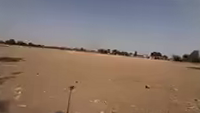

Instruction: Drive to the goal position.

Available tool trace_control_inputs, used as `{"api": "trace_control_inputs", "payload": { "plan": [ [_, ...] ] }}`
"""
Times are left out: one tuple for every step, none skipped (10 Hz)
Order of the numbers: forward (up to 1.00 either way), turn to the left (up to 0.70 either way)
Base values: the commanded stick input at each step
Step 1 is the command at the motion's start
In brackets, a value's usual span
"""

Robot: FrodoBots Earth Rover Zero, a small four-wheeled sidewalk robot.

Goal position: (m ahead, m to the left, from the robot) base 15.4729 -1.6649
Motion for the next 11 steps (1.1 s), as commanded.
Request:
{"api": "trace_control_inputs", "payload": {
  "plan": [
    [1.00,-0.27],
    [1.00,-0.27],
    [1.00,-0.27],
    [1.00,-0.27],
    [1.00,-0.13],
    [1.00,0.00],
    [1.00,0.00],
    [1.00,0.00],
    [1.00,0.00],
    [1.00,0.00],
    [1.00,-0.13]
  ]
}}
